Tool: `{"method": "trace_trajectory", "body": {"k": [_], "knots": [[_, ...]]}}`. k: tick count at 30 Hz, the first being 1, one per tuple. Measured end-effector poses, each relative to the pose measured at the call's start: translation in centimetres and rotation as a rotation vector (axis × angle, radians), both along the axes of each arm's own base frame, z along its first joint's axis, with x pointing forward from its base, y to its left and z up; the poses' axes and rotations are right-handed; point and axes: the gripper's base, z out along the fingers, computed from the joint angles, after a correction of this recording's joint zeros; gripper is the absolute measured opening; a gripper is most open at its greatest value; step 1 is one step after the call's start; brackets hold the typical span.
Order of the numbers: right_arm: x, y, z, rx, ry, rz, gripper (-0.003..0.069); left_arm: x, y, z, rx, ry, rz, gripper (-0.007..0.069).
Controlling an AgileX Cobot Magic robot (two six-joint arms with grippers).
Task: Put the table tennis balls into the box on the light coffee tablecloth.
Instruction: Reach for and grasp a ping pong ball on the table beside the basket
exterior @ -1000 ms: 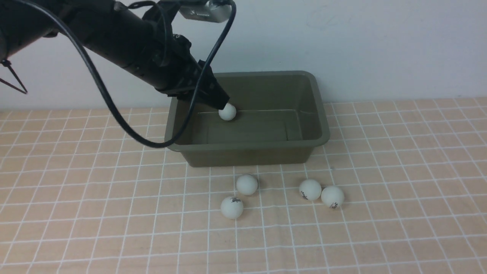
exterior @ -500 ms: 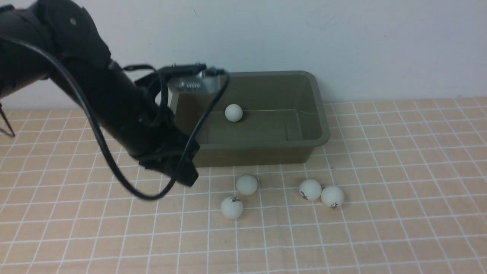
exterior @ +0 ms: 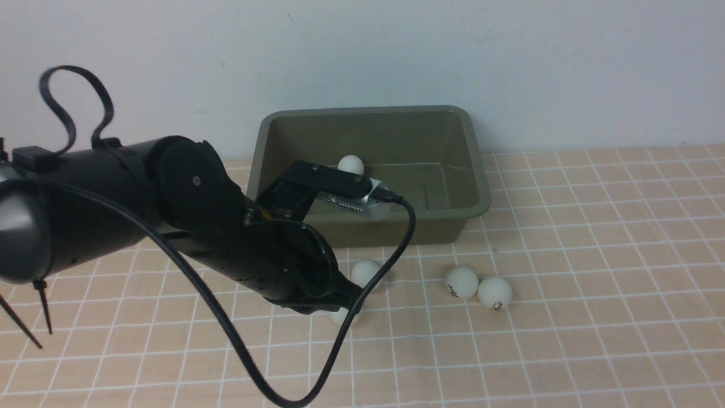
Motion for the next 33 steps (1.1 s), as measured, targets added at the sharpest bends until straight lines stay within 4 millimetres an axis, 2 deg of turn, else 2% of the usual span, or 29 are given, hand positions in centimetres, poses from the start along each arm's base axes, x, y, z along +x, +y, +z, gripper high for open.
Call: {"method": "trace_trajectory", "body": {"k": [6,9,14,19,22,30,33], "knots": [[0.0,0.0,0.0,0.000,0.000,0.000,-0.0015,1.2,-0.3,-2.0,0.038,-0.027,-0.002,-0.0056],[0.0,0.0,0.0,0.000,0.000,0.000,-0.0015,1.4,-0.3,-2.3,0.062,-0.062,-0.059,-0.0006],[0.0,0.0,0.0,-0.001,0.000,0.000,-0.0015,1.4,-0.3,-2.3,0.091,-0.111,-0.153,0.0172],[0.0,0.0,0.0,-0.001,0.000,0.000,-0.0015,1.8,-0.6,-2.3,0.055,-0.127,-0.112,0.0363],[0.0,0.0,0.0,-0.004,0.000,0.001,-0.0015,2.1,-0.7,-2.9,0.052,-0.126,-0.096,0.0389],[0.0,0.0,0.0,-0.007,0.000,0.002,-0.0015,3.5,-1.0,-6.9,0.108,-0.116,-0.093,0.0405],[0.0,0.0,0.0,-0.007,0.000,0.002,-0.0015,4.1,-1.1,-7.8,0.122,-0.148,-0.078,0.0405]]}}
